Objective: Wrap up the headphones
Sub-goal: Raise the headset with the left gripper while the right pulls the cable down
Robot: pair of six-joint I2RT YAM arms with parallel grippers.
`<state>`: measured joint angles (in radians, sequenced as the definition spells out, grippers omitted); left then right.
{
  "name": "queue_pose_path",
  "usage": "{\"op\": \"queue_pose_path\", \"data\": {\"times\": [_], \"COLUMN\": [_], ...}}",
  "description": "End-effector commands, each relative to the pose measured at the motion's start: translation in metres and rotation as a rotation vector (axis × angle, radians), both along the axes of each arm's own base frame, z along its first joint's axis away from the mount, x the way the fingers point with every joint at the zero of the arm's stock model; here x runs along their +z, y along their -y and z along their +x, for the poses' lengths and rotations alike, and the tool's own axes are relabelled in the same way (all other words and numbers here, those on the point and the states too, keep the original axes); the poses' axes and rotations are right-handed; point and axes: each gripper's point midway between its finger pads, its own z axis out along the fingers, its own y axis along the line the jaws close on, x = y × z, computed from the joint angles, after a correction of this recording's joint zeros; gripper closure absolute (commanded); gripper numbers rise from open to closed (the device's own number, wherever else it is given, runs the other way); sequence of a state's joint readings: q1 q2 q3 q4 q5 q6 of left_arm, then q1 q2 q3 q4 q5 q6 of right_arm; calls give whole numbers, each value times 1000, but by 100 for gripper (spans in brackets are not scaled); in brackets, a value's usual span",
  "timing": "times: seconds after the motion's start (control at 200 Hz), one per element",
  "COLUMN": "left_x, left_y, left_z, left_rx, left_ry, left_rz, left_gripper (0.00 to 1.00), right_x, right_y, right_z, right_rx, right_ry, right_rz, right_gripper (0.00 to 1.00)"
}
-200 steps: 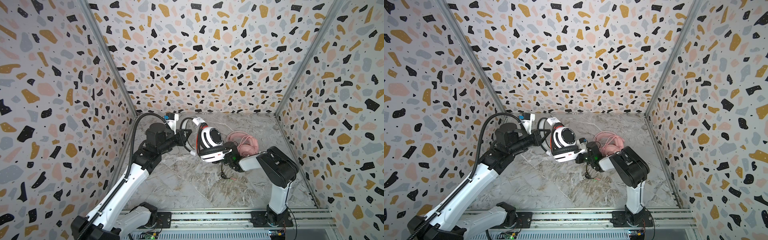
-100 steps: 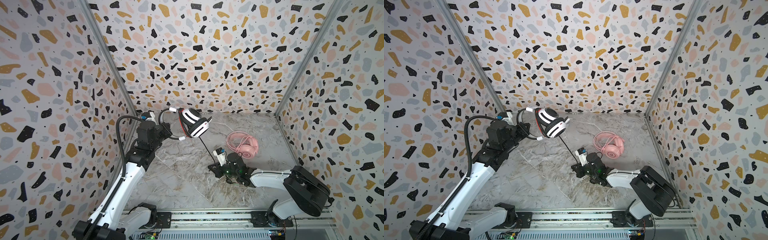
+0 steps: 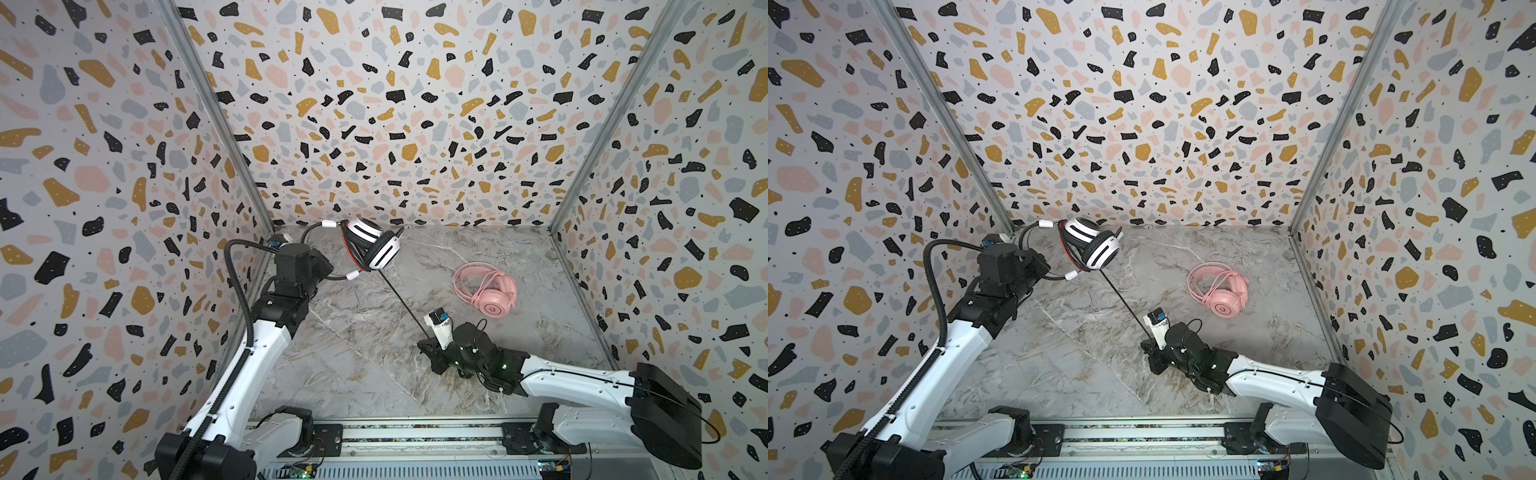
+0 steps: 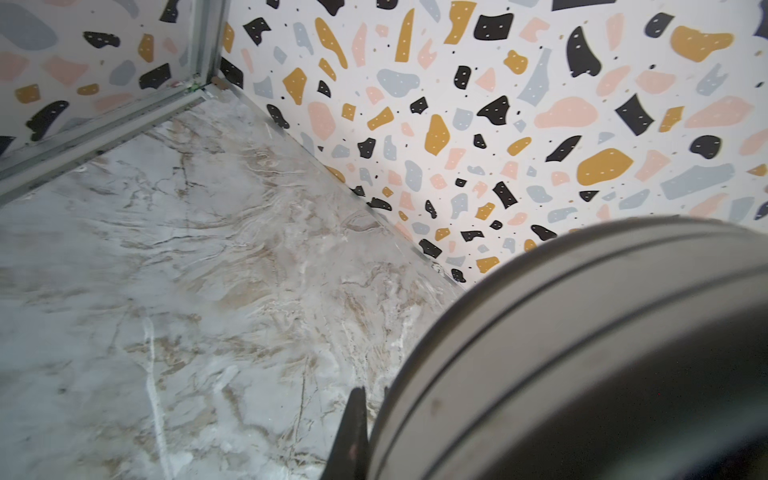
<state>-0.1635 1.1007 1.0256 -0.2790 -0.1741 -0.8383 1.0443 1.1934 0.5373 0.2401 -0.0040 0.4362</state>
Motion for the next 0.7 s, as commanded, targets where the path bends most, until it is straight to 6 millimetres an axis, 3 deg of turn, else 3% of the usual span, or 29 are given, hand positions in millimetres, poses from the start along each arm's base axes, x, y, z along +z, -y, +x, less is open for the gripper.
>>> {"op": "queue_pose_path", "data": {"times": [0.0, 0.36, 0.696], "left_x": [33, 12, -21], "left_y": [-28, -45, -38], "left_z": [10, 9, 15], "left_rx": [171, 268, 233], "left_ry": [137, 79, 11], "left_rz": [-46, -2, 5], "left_gripper": [100, 100, 100], "right_x": [-5, 35, 85], "right_y": [12, 9, 10], "right_z": [-4, -10, -5], "right_rx": [-22, -22, -49], "right_ry": [14, 109, 193], "right_rz": [-110, -126, -83], "right_gripper": [97, 97, 97]}}
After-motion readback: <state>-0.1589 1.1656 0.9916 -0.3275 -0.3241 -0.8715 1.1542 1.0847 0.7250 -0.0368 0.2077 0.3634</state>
